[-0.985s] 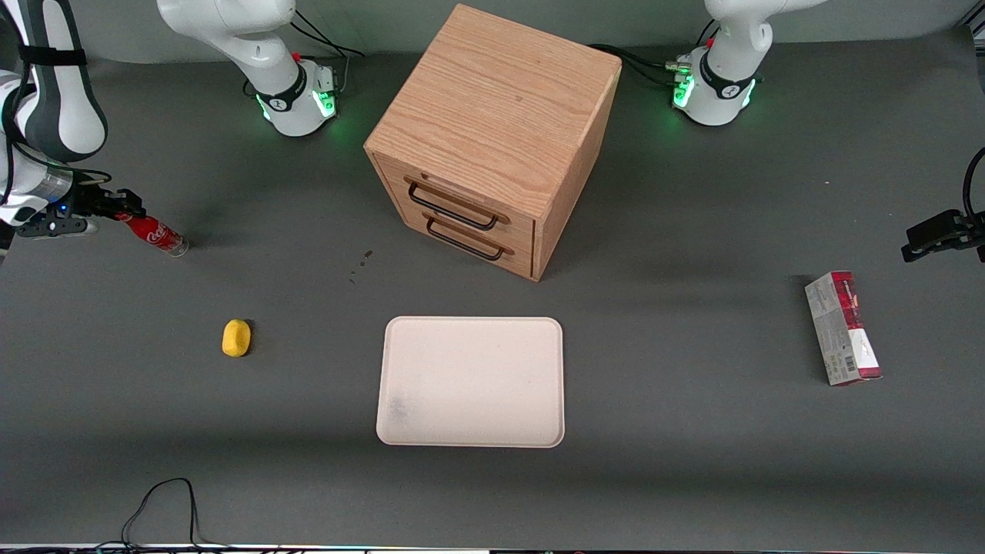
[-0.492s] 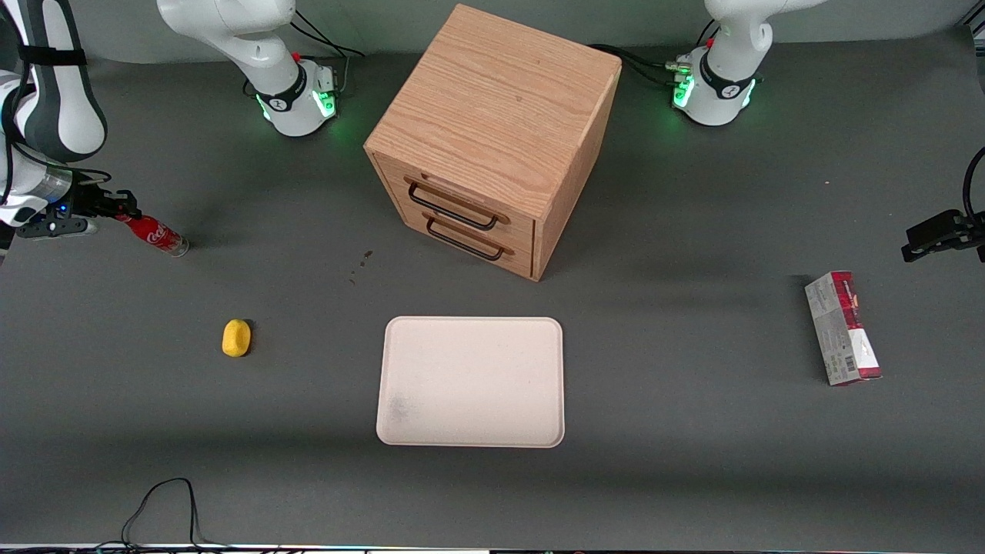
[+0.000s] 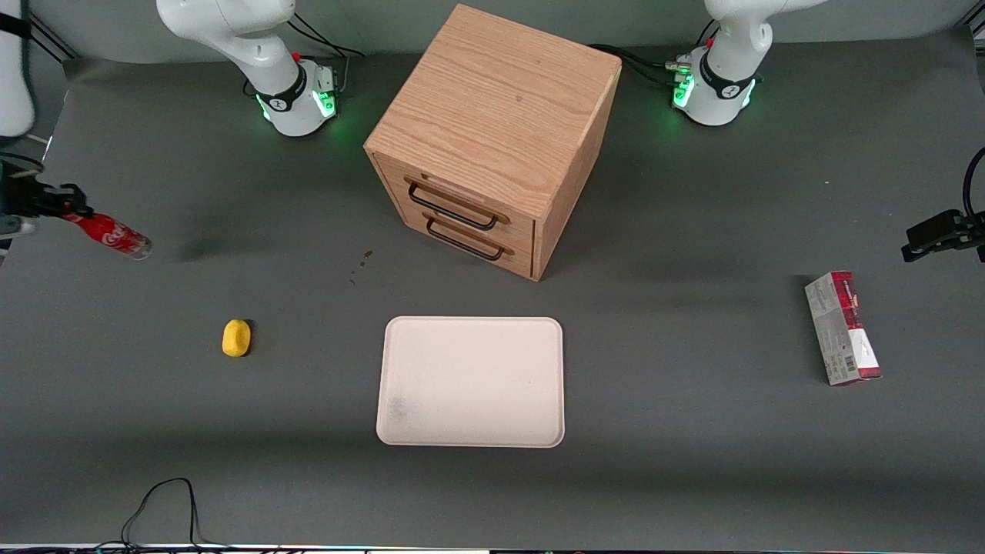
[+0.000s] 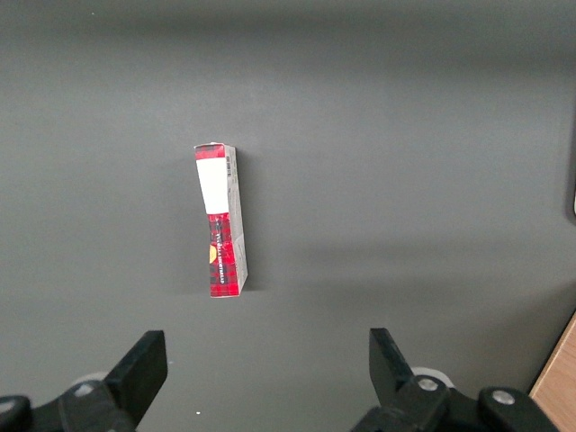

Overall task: Place coke bottle on tray
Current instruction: 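Lift the bottle and carry it toward the cream tray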

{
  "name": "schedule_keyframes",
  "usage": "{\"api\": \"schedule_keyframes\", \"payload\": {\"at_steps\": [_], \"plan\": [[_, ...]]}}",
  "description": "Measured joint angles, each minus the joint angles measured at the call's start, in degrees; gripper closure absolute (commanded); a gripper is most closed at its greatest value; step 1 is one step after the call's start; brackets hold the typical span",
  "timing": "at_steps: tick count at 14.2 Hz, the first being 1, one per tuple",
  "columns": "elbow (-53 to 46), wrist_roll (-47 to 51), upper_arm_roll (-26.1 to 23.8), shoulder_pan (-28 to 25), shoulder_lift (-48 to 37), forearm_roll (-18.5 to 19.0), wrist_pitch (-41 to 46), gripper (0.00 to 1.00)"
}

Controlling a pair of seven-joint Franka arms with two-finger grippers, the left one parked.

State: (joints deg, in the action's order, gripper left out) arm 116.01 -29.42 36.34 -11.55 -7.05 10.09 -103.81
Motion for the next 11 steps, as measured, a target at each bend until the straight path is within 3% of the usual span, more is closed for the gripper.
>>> {"api": "schedule_keyframes", "payload": {"at_steps": [7, 11], "plan": [[-24.0, 0.0, -0.3, -4.2, -0.3, -1.1, 21.7, 1.0], [-32.8, 0.0, -0.7, -6.8, 1.7, -4.5, 26.3, 1.0]]}}
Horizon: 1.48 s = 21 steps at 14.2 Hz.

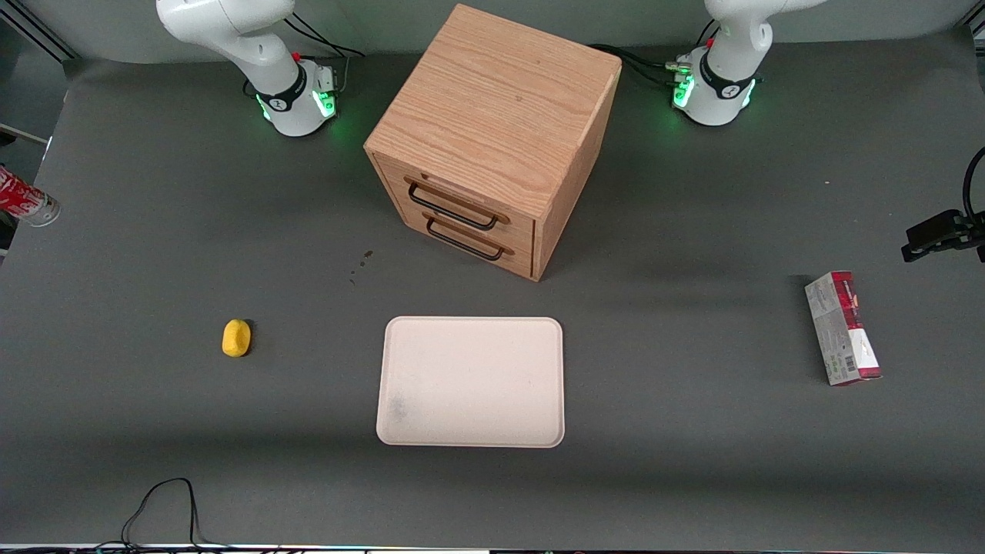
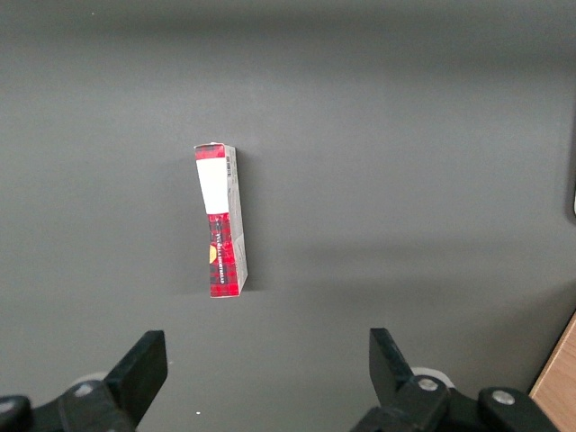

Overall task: Place coke bottle on tray
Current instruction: 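Lift the bottle and carry it toward the cream tray, then lower the bottle upright onto the tray and open the right gripper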

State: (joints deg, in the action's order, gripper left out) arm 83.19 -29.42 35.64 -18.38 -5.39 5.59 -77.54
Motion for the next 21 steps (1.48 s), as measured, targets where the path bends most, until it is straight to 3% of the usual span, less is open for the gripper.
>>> {"api": "schedule_keyframes", "payload": {"at_steps": [5, 7, 12, 17, 21], "plan": [[-20.4, 0.3, -3.4, -2.1, 19.8, -11.3, 3.9, 1.0], [-27.6, 2.7, -7.1, -2.2, 27.6, -13.2, 4.0, 1.0], [-36.1, 17.5, -22.7, -2.6, 36.1, -13.4, 0.9, 1.0], [-36.2, 28.0, -24.1, -10.6, 39.7, -13.3, -2.5, 1.0], [-36.3, 29.8, -24.1, -14.6, 41.4, -11.6, -3.6, 1.0]]}}
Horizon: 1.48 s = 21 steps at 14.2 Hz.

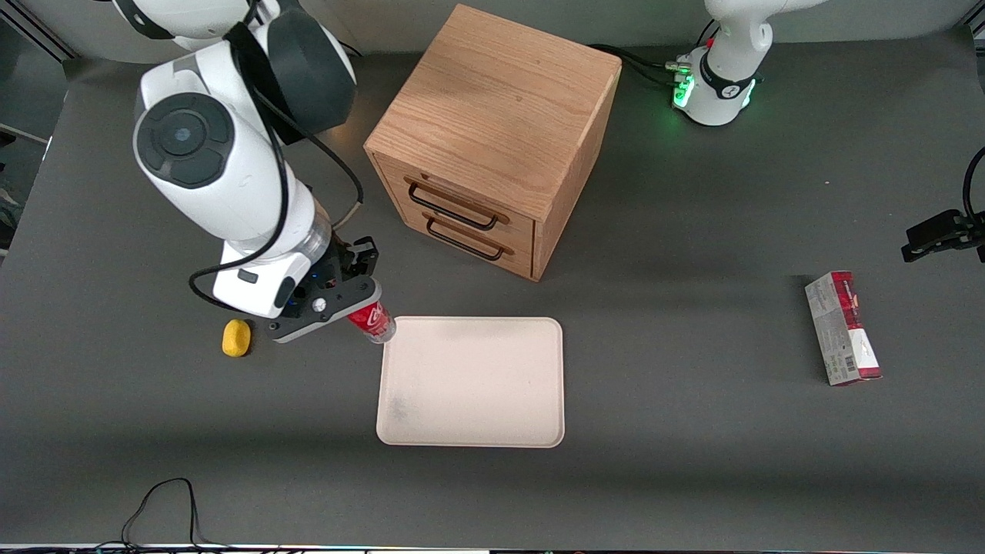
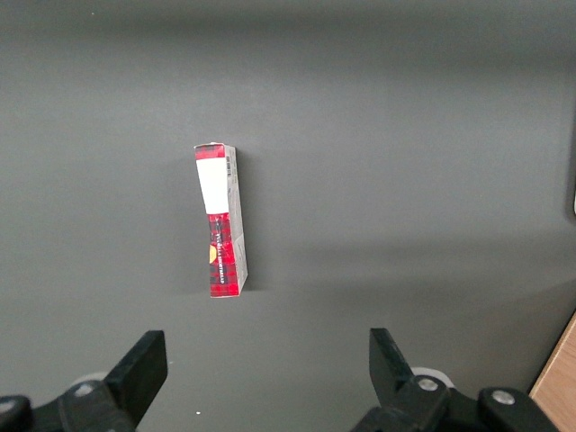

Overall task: Place coke bottle on tray
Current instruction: 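Lower the bottle upright onto the tray and open the right gripper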

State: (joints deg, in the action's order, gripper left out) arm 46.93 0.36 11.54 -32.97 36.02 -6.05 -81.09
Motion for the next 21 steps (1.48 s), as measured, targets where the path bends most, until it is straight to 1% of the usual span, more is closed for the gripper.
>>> {"api": "schedule_keyframes", "payload": {"at_steps": [2, 5, 8, 10, 16, 21], "plan": [[0.1, 0.0, 0.0, 0.6, 1.4, 0.0, -1.5, 1.0], [0.2, 0.0, -0.2, 1.8, 6.0, 0.0, -6.6, 1.0], [0.1, 0.0, -3.9, 5.4, 11.2, 0.0, -11.5, 1.0], [0.1, -0.1, -5.1, 6.9, 13.9, 0.0, -13.6, 1.0], [0.0, -0.1, -5.4, 7.1, 18.1, 0.1, -17.2, 1.0], [0.0, -0.1, -5.4, 7.1, 19.3, 2.6, -19.1, 1.0]]}}
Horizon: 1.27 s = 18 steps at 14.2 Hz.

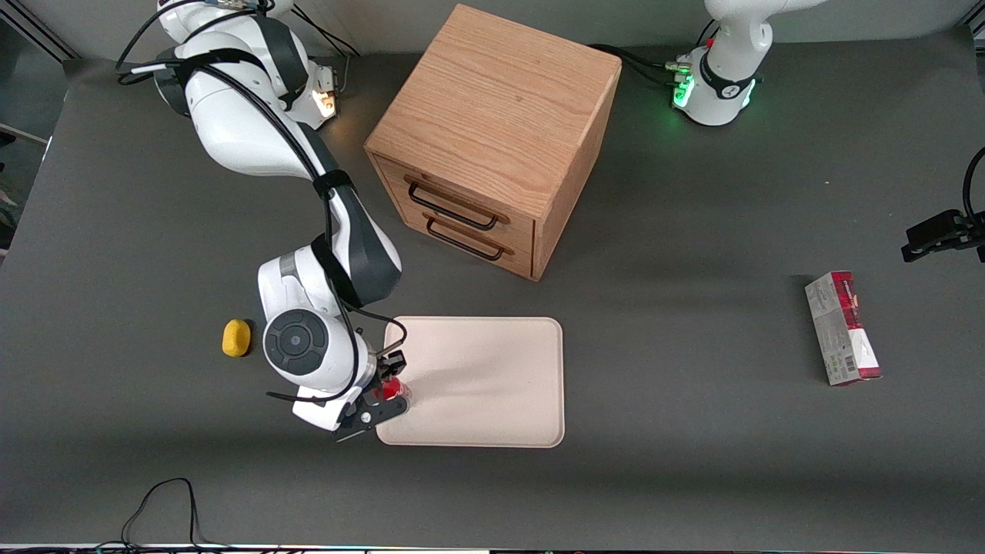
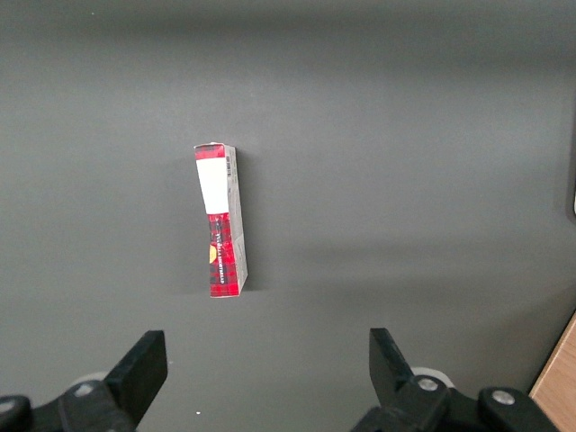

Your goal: Place coke bottle on tray

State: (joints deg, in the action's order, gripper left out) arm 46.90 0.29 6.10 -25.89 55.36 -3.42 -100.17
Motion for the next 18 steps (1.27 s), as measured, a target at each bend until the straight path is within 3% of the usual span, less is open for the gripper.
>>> {"api": "schedule_keyframes", "payload": {"at_steps": [3, 4, 5, 6, 13, 18], "plan": [[0.0, 0.0, -0.1, 0.0, 0.3, 0.1, -0.7, 1.0], [0.0, 0.0, -0.2, 0.0, 0.4, 0.1, -1.0, 0.74], [0.0, 0.0, -0.2, 0.0, 0.4, 0.1, -1.1, 0.33], [0.0, 0.0, -0.2, 0.0, 0.4, 0.1, -1.1, 0.01], [-0.8, 0.0, -0.2, -0.1, -0.4, 0.1, -0.7, 0.0], [-1.9, 0.0, 0.1, 0.0, -9.3, 0.4, 12.5, 0.0]]}}
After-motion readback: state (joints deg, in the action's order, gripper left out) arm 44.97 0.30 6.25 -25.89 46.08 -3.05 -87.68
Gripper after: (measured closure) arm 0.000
